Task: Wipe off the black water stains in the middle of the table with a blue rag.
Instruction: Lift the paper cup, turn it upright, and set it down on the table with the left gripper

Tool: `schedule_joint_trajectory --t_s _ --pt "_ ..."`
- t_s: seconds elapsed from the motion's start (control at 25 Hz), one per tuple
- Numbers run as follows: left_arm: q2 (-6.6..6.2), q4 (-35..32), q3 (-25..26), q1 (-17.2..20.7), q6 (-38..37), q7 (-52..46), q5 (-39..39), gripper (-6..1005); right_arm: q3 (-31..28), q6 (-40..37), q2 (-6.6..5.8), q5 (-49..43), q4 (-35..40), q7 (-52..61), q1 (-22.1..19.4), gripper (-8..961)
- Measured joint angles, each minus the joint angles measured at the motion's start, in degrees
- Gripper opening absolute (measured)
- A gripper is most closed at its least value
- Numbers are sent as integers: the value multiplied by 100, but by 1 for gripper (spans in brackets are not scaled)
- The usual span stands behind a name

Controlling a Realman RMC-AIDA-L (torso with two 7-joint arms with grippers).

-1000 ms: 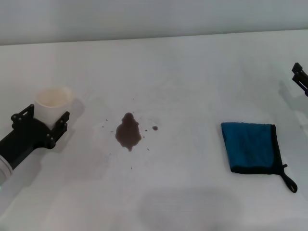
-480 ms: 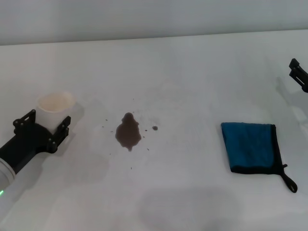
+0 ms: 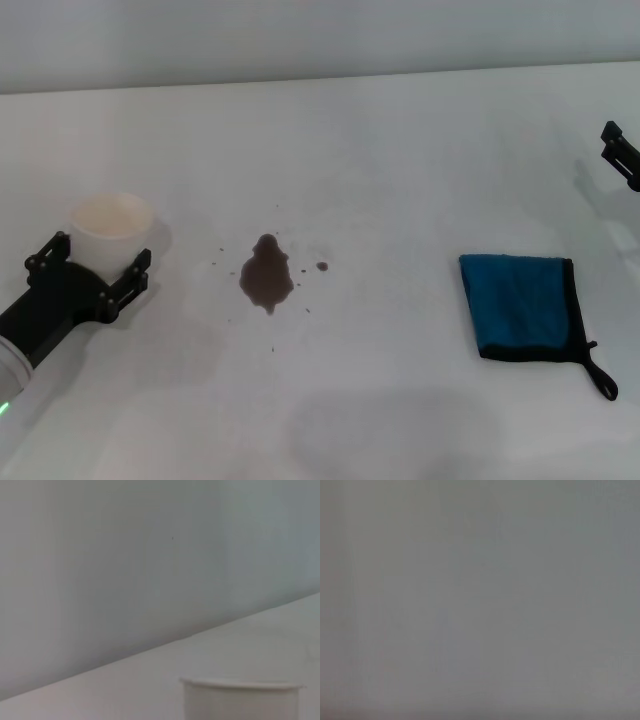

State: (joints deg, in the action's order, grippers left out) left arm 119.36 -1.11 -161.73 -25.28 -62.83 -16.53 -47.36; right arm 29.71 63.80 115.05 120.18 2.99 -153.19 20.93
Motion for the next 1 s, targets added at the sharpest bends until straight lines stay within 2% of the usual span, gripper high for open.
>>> schedule_joint_trajectory --t_s 0.28,1.0 --pt "-9 -4 1 71 1 4 -2 786 0 0 0 -3 0 0 -1 868" --pt "-12 -146 25 329 -8 384 -43 847 0 1 0 -3 -47 0 -4 868"
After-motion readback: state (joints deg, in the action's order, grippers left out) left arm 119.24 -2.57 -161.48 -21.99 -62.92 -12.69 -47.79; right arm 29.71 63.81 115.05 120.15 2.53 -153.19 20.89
